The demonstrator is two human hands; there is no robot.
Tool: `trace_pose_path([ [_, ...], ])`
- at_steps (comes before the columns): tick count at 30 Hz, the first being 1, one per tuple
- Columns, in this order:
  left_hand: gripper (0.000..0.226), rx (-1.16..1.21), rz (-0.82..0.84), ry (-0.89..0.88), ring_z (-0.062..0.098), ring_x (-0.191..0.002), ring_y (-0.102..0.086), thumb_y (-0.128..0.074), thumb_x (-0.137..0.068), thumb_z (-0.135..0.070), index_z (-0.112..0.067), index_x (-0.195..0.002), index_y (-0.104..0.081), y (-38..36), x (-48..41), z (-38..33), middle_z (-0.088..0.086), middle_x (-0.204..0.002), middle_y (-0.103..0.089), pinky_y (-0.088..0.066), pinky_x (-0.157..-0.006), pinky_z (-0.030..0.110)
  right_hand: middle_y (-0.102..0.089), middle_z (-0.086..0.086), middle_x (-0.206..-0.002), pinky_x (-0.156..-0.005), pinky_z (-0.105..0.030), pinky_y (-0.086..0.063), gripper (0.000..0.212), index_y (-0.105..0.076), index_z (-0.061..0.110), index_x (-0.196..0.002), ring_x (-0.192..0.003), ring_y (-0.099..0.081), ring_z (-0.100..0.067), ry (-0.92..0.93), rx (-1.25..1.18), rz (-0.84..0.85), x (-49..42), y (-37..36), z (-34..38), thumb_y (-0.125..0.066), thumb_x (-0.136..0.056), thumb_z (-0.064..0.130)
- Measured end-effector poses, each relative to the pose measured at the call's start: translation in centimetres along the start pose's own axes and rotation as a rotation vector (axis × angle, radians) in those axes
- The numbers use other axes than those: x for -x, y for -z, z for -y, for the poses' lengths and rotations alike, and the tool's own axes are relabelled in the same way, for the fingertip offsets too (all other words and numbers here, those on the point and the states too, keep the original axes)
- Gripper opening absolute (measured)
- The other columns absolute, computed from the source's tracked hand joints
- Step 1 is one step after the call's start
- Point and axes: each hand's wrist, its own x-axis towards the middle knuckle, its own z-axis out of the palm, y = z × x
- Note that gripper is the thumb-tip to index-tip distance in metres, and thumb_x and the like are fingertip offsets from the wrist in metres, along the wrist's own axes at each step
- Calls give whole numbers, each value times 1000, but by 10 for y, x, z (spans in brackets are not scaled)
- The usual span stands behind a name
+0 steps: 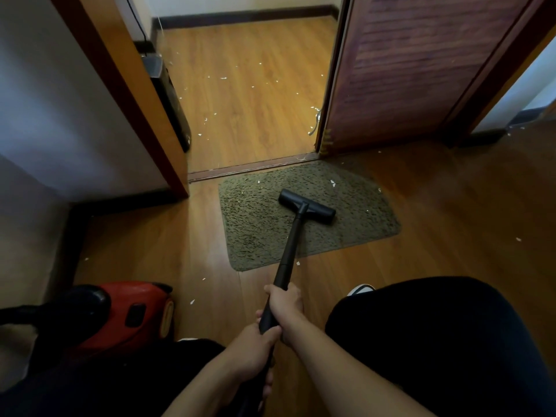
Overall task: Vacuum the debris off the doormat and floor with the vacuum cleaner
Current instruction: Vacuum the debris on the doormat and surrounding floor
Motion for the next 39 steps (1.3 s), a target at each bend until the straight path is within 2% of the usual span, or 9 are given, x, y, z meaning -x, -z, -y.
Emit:
trace_pose_path([
  [7, 28, 29, -10, -1, 16, -46, -50, -41, -102, -38, -24, -126, -37, -7, -29, -48, 11, -76, -50, -46, -46, 28, -70, -18, -86, -46, -31, -55, 19, -58, 10, -114, -47, -68, -23, 12, -51, -51, -41, 15, 38, -63, -96, 16],
  [13, 23, -43, -15, -70, 17, -45, -49, -39, -103, -34, -21, -122, -39, -20, -63, -95, 11, -72, -48, -44, -43, 24, -67, -18, -81, -49, -33, -54, 24, -56, 8, -117, -47, -65, -26, 6, -108, -72, -84, 40, 71, -64, -96, 17],
  [17, 15, -56, -30, -86, 18, -43, -47, -40, -104, -34, -26, -117, -40, -24, -80, -120, 10, -71, -46, -44, -42, 23, -71, -21, -93, -69, -51, -64, 34, -59, 7, -115, -63, -72, -32, 38, -96, -103, -107, 45, 90, -69, -88, 24],
  [20, 13, -62, -35, -82, 18, -44, -47, -40, -104, -35, -27, -115, -40, -23, -90, -136, 11, -72, -46, -44, -43, 24, -69, -22, -92, -51, -38, -60, 26, -55, 4, -117, -44, -64, -25, 20, -111, -96, -121, 53, 105, -65, -96, 15],
  [22, 10, -57, -34, -78, 19, -43, -46, -41, -104, -35, -25, -108, -42, -22, -96, -145, 11, -71, -46, -43, -44, 25, -66, -20, -86, -42, -32, -53, 24, -53, 4, -118, -42, -63, -23, 7, -118, -98, -132, 56, 113, -63, -98, 13],
  [26, 16, -44, -23, -78, 19, -40, -44, -44, -103, -34, -22, -93, -45, -22, -107, -159, 10, -66, -45, -41, -42, 22, -62, -17, -85, -40, -29, -50, 21, -53, 3, -115, -41, -62, -22, 20, -137, -100, -143, 59, 124, -61, -98, 11],
  [33, 18, -42, -17, -68, 19, -40, -44, -44, -103, -34, -18, -97, -47, -23, -102, -153, 10, -64, -46, -41, -43, 23, -65, -20, -90, -42, -32, -53, 18, -55, 3, -110, -40, -63, -24, 12, -162, -106, -135, 57, 119, -63, -96, 11],
  [36, 14, -45, -20, -76, 17, -38, -44, -43, -103, -34, -21, -108, -45, -22, -90, -139, 10, -67, -45, -41, -41, 22, -70, -21, -97, -59, -47, -64, 18, -57, 12, -101, -57, -72, -31, -7, -151, -119, -118, 48, 108, -68, -89, 20],
  [39, 16, -66, -31, -86, 17, -34, -44, -42, -104, -32, -21, -116, -42, -20, -76, -120, 11, -66, -45, -41, -38, 20, -73, -17, -99, -80, -55, -62, 38, -61, 16, -106, -84, -74, -39, -6, -114, -131, -124, 37, 80, -67, -72, 32],
])
